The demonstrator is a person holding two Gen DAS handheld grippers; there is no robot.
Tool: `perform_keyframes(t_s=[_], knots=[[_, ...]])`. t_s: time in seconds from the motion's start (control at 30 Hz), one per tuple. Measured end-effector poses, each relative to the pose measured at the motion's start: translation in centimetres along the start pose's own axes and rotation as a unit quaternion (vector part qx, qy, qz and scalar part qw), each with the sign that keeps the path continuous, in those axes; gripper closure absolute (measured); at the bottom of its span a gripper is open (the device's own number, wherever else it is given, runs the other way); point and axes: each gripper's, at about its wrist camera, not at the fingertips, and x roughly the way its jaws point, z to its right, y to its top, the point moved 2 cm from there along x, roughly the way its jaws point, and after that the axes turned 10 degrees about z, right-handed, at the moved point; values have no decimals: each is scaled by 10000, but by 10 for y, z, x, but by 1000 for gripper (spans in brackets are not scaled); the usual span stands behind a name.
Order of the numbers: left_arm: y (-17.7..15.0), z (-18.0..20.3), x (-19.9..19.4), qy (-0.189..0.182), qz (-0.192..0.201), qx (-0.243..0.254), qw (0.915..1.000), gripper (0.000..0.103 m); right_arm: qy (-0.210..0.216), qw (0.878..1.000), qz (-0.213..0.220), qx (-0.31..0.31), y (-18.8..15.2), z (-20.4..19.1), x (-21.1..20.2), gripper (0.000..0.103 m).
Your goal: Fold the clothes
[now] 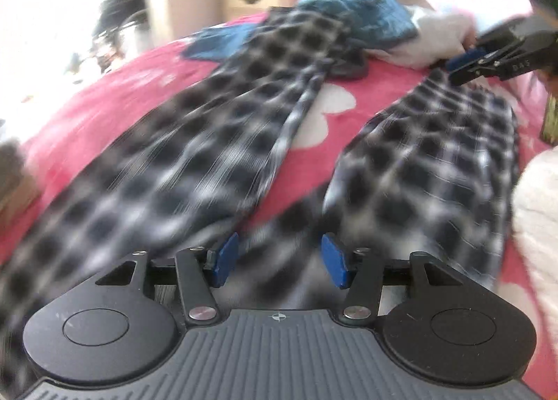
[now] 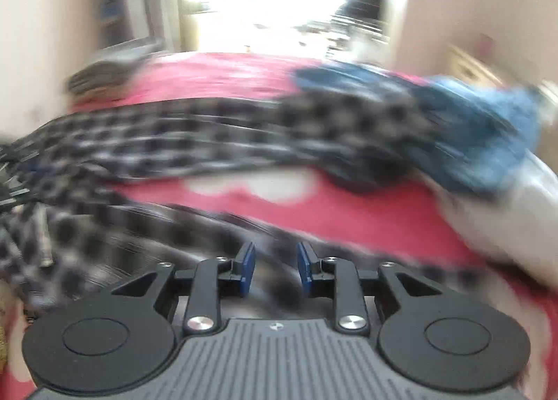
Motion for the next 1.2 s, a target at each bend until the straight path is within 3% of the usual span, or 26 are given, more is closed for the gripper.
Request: perform_keyframes(t_s=[0.07, 0.17, 0.33, 0.37, 0.47, 0.5, 0.73, 0.83, 0.93, 1.0, 1.2], knots=[[9, -1, 24, -182, -14, 277, 9994, 52, 188, 9997, -64, -120, 9, -25, 15, 74], [19, -1, 58, -468, -126, 628, 9968, 61, 437, 9986, -57, 280, 6, -40, 14, 74], [15, 4, 84, -797, -404, 1049, 9905, 71, 341, 9961, -177, 792, -13, -39, 13, 74], [13, 5, 83, -803, -366, 1100, 9900, 76, 300, 9953, -177, 900, -15, -38, 13, 74], [11, 7, 80, -718, -259, 1103, 9910, 101, 121, 9928, -186, 1176, -21, -34, 14, 74], [11, 5, 78, -665, -205, 1003, 9925, 103, 52, 9923, -200, 1225, -22, -32, 16, 74], [14, -9, 65, -86, 292, 401, 9987, 103, -75, 9879, -158, 1538, -29, -17, 19, 74], [14, -14, 75, 195, 246, 146, 9994, 103, -117, 9868, -168, 1608, -31, -16, 22, 74], [15, -9, 80, 330, 215, 255, 9989, 99, -192, 9859, -196, 1649, -32, -13, 22, 74], [17, -8, 76, 411, 320, 270, 9983, 83, -272, 9855, -168, 1668, -31, -11, 21, 74], [31, -10, 45, 670, 867, 1, 9940, 62, -750, 9891, 20, 1269, -24, 9, 13, 74]])
